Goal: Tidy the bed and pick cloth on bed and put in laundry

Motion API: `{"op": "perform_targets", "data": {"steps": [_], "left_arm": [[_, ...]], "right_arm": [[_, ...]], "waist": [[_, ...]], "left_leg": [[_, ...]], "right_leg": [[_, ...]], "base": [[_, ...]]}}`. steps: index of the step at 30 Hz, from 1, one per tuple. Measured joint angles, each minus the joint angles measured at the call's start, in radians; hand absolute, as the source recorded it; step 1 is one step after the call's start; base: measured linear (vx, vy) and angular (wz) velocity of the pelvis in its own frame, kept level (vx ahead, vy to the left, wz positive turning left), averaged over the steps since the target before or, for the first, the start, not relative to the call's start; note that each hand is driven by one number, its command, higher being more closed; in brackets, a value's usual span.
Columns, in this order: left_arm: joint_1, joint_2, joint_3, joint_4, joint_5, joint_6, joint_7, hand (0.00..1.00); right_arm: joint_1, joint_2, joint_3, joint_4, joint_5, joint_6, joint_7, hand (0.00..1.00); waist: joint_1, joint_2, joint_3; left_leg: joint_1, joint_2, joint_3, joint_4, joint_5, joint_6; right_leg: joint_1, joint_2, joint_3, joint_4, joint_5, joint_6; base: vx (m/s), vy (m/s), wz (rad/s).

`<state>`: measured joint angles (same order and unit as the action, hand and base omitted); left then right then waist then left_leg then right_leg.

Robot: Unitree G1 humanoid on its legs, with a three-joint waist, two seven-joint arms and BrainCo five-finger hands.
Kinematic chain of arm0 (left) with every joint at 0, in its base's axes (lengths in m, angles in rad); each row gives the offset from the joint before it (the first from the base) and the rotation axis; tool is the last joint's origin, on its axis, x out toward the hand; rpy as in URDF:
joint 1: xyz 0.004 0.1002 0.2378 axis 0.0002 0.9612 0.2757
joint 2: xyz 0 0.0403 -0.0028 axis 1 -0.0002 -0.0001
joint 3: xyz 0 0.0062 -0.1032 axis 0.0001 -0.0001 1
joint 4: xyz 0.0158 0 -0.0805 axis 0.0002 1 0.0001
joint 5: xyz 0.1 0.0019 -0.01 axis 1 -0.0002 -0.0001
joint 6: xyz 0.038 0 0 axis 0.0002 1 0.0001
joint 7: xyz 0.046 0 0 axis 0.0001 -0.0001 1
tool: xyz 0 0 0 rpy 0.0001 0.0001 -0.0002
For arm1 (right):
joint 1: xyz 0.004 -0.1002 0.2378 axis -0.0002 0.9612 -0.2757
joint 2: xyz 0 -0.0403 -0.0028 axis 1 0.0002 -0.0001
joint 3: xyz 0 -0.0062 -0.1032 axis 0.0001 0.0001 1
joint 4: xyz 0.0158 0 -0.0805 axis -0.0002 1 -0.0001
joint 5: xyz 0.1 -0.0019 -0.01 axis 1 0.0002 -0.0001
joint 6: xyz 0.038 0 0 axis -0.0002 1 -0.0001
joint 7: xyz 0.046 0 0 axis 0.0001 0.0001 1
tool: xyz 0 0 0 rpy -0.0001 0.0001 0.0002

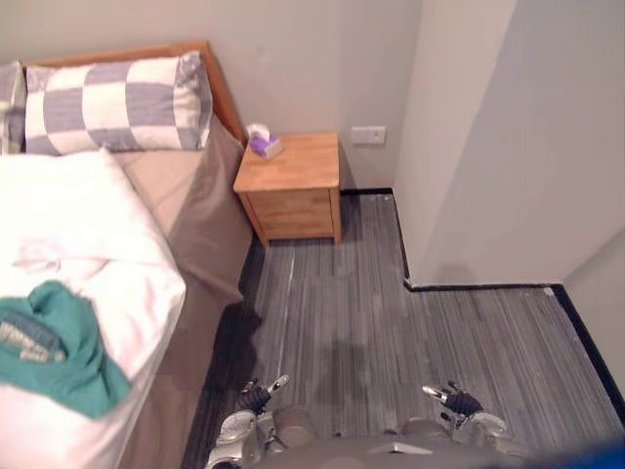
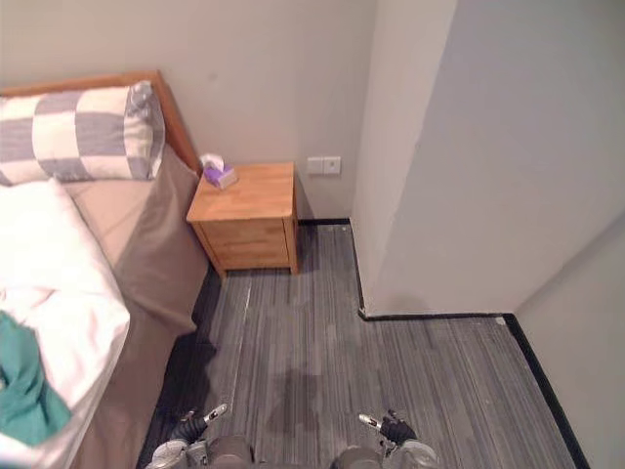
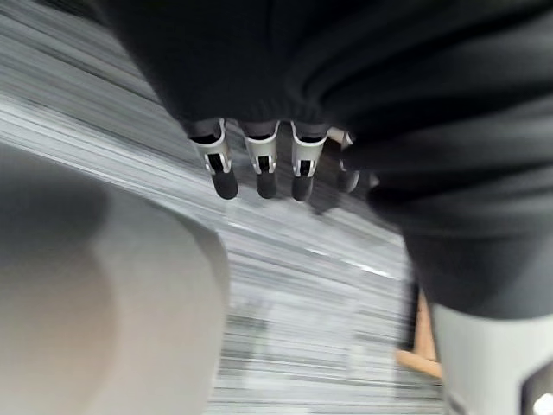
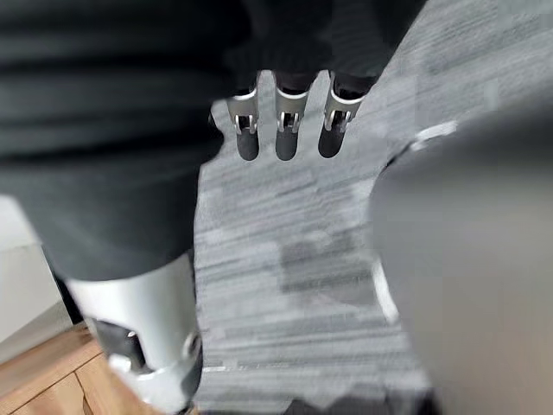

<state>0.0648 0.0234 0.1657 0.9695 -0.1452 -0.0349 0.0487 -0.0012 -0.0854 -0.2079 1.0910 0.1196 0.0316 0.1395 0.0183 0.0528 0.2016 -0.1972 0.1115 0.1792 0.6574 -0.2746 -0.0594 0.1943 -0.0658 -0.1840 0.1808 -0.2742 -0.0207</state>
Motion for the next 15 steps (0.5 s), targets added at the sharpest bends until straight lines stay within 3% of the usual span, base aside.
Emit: {"op": "perform_targets", "data": {"steps": [2, 3, 4, 6, 7, 8, 9, 10, 12, 14, 15], "left_arm": [[0.001, -0.001, -0.004, -0.006, -0.002, 0.002, 0.0, 0.0], [0.002, -0.001, -0.003, -0.004, -0.01, 0.004, 0.0, 0.0], [-0.002, 0.003, -0.006, -0.005, -0.011, 0.008, 0.001, 0.0], [-0.015, 0.028, -0.013, -0.004, -0.011, 0.016, 0.001, 0.0], [-0.022, 0.037, -0.009, -0.008, -0.022, 0.022, 0.001, 0.0], [-0.019, 0.033, -0.013, -0.003, -0.031, 0.032, 0.006, 0.0], [-0.014, 0.029, -0.02, 0.001, -0.032, 0.037, 0.007, 0.0], [-0.006, 0.025, -0.021, 0.011, -0.043, 0.051, 0.018, 0.0], [-0.005, 0.03, -0.027, 0.015, -0.042, 0.072, 0.039, 0.0], [-0.008, 0.037, -0.05, 0.029, -0.041, 0.091, 0.044, 0.0], [-0.009, 0.044, -0.052, 0.03, -0.041, 0.094, 0.043, 0.0]], "right_arm": [[0.003, 0.001, -0.001, -0.001, -0.013, 0.0, 0.006, 0.0], [0.009, 0.002, -0.003, 0.001, -0.034, -0.002, 0.005, 0.0], [0.012, 0.011, -0.002, 0.004, -0.039, -0.003, 0.006, 0.0], [0.016, 0.037, -0.006, 0.004, -0.049, -0.02, 0.005, 0.0], [-0.002, 0.048, -0.02, 0.007, -0.055, -0.022, 0.004, 0.0], [0.009, 0.04, -0.018, 0.005, -0.075, -0.024, 0.003, 0.0], [0.021, 0.032, -0.016, 0.006, -0.075, -0.026, 0.003, 0.0], [0.031, 0.025, -0.017, 0.006, -0.081, -0.028, -0.006, 0.0], [0.022, 0.022, -0.017, 0.003, -0.106, -0.029, -0.007, 0.0], [0.006, 0.031, -0.015, 0.004, -0.123, -0.04, -0.005, 0.0], [0.005, 0.031, -0.015, 0.005, -0.124, -0.04, -0.005, 0.0]], "waist": [[0.0, 0.002, 0.0], [0.011, -0.004, -0.003], [0.018, -0.024, -0.011], [0.001, -0.054, -0.013], [0.004, -0.062, 0.005], [-0.001, -0.045, -0.016], [-0.004, -0.03, -0.022], [0.0, -0.041, -0.042], [0.005, -0.051, -0.061], [0.002, -0.058, -0.06], [0.0, -0.059, -0.059]], "left_leg": [[-0.001, -0.051, 0.093, -0.269, 0.096, 0.004], [0.024, -0.064, 0.144, -0.363, 0.226, 0.112], [0.056, -0.103, 0.161, -0.407, 0.234, 0.128], [0.028, -0.102, 0.239, -0.349, 0.225, 0.12], [-0.039, -0.052, 0.374, -0.194, 0.184, 0.101], [-0.007, -0.057, 0.46, -0.36, 0.206, 0.115], [-0.001, -0.049, 0.47, -0.39, 0.203, 0.142], [0.023, -0.086, 0.471, -0.387, 0.145, 0.26], [0.051, -0.118, 0.459, -0.383, 0.102, 0.26], [0.108, -0.155, 0.417, -0.385, 0.061, 0.259], [0.13, -0.168, 0.401, -0.4, 0.059, 0.26]], "right_leg": [[0.054, -0.025, -0.011, -0.029, -0.02, 0.035], [0.094, -0.034, -0.018, -0.051, -0.033, 0.058], [0.114, -0.055, -0.027, -0.068, -0.024, 0.069], [0.141, -0.075, -0.074, -0.123, 0.05, 0.086], [0.169, -0.073, -0.09, -0.138, 0.102, 0.106], [0.192, -0.068, -0.11, -0.114, 0.106, 0.112], [0.198, -0.057, -0.111, -0.106, 0.103, 0.114], [0.217, -0.07, -0.115, -0.068, 0.08, 0.112], [0.169, -0.116, -0.116, 0.097, 0.08, 0.123], [0.039, -0.178, -0.086, 0.478, 0.119, 0.203], [-0.001, -0.186, -0.074, 0.581, 0.12, 0.214]], "base": [[0.55, 0.197, -0.07], [0.52, 0.198, -0.01], [0.5, 0.182, 0.07], [0.41, 0.15, 0.5], [0.46, 0.269, 0.92], [0.3, 0.242, 0.69], [0.19, 0.215, 0.65], [0.28, 0.203, 0.45], [0.38, 0.208, 0.37], [0.35, 0.181, 0.37], [0.34, 0.161, 0.7]]}}
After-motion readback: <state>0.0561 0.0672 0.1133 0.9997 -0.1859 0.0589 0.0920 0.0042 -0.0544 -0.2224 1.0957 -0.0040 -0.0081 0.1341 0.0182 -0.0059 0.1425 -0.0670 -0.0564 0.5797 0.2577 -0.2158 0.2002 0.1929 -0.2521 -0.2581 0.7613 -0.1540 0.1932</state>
